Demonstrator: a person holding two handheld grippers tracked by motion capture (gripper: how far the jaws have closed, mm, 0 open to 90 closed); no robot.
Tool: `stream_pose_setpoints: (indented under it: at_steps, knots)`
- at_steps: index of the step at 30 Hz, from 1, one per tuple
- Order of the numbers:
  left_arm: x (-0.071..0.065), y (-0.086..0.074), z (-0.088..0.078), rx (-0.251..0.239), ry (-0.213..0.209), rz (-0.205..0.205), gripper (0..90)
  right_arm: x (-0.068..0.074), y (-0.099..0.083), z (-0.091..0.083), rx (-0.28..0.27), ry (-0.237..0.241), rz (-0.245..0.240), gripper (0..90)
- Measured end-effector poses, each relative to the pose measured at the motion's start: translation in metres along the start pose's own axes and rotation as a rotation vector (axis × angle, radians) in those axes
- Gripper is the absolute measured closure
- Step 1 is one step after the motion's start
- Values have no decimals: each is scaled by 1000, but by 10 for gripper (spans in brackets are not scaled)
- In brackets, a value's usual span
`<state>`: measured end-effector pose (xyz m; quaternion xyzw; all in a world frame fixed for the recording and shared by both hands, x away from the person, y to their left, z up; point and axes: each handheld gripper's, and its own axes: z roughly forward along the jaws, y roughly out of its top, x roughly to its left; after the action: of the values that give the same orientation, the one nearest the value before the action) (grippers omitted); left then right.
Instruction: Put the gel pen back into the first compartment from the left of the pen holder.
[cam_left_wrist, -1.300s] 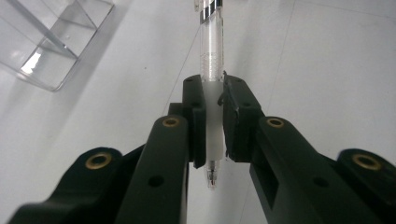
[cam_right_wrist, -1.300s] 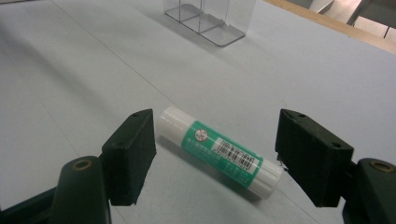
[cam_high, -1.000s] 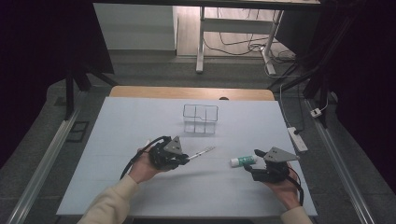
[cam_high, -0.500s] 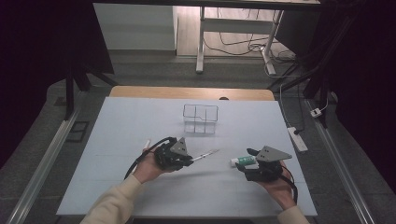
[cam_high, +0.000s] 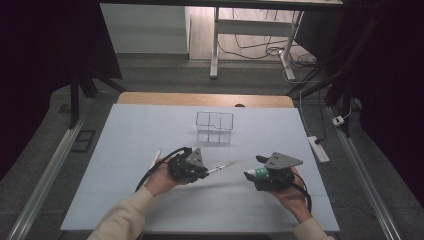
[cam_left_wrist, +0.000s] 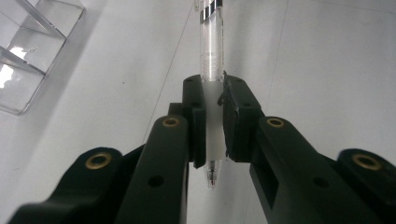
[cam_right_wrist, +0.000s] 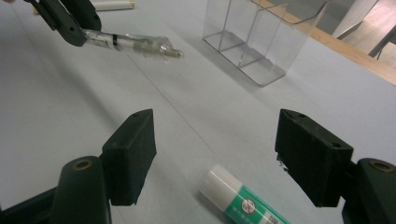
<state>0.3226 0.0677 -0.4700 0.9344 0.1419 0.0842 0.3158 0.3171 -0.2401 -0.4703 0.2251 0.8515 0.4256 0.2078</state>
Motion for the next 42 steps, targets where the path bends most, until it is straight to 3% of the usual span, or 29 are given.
stream_pose_setpoints:
  at_steps: [16,27,37,42]
  knots:
    - [-1,3,7,21,-11,14,803,12,19,17,34,29,-74,283]
    - [-2,5,14,60,-13,25,803,24,34,33,68,85,-129,303]
    - [-4,6,20,85,-25,35,804,35,43,47,120,136,-189,343]
    - [-5,7,22,94,-33,42,803,41,43,54,174,162,-225,406]
